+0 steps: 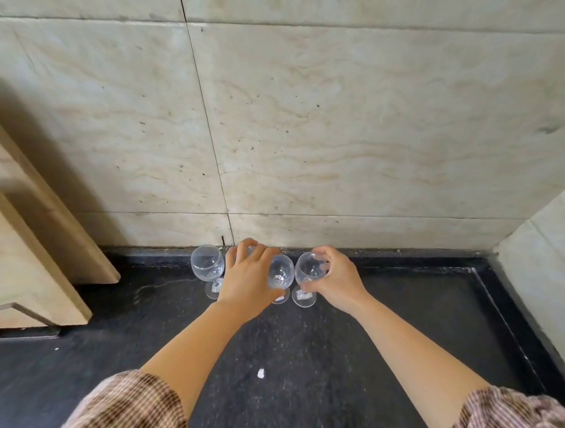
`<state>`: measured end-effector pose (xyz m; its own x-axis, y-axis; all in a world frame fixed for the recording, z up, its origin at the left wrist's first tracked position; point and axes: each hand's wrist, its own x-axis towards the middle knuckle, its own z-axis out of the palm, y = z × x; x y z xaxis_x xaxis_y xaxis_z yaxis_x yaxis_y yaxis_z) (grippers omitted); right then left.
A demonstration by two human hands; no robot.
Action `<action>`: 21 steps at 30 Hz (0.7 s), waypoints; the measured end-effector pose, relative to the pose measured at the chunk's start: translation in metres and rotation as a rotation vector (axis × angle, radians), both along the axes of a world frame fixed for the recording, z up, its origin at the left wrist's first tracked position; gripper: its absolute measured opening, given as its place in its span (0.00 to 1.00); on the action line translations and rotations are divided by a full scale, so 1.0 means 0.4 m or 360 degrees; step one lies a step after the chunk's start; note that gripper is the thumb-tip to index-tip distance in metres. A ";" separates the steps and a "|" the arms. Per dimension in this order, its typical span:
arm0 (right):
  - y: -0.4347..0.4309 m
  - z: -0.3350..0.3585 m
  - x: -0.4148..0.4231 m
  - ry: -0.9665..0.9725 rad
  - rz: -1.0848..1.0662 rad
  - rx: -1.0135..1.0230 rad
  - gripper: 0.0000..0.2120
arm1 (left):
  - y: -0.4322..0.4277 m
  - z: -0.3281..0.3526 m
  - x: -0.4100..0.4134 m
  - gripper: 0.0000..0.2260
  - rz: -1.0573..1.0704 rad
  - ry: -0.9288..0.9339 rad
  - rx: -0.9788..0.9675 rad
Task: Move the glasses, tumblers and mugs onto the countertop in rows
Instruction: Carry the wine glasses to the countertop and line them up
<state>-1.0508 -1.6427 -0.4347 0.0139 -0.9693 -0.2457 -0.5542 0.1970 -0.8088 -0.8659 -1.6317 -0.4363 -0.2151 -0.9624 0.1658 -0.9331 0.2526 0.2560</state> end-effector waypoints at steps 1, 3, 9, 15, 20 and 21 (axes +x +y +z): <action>-0.005 -0.003 0.001 -0.0002 0.0007 -0.0001 0.32 | -0.005 -0.004 -0.001 0.28 0.0012 -0.0008 -0.0004; -0.013 -0.005 0.002 -0.0012 0.0018 -0.0002 0.31 | -0.015 -0.009 -0.006 0.27 0.0047 -0.0031 0.0006; -0.028 0.003 0.002 -0.0058 0.0059 0.0000 0.28 | -0.030 -0.014 -0.009 0.28 0.0114 -0.0096 0.0005; -0.039 0.003 0.009 -0.0007 0.0109 0.0064 0.29 | -0.030 -0.026 -0.015 0.31 0.0196 -0.0130 0.0058; -0.035 0.008 0.015 0.0135 0.0117 0.0065 0.33 | -0.023 -0.023 -0.007 0.35 0.0175 -0.0140 0.0107; -0.032 0.015 0.020 0.0185 0.0105 0.0033 0.34 | -0.016 -0.017 -0.003 0.35 0.0165 -0.0127 0.0113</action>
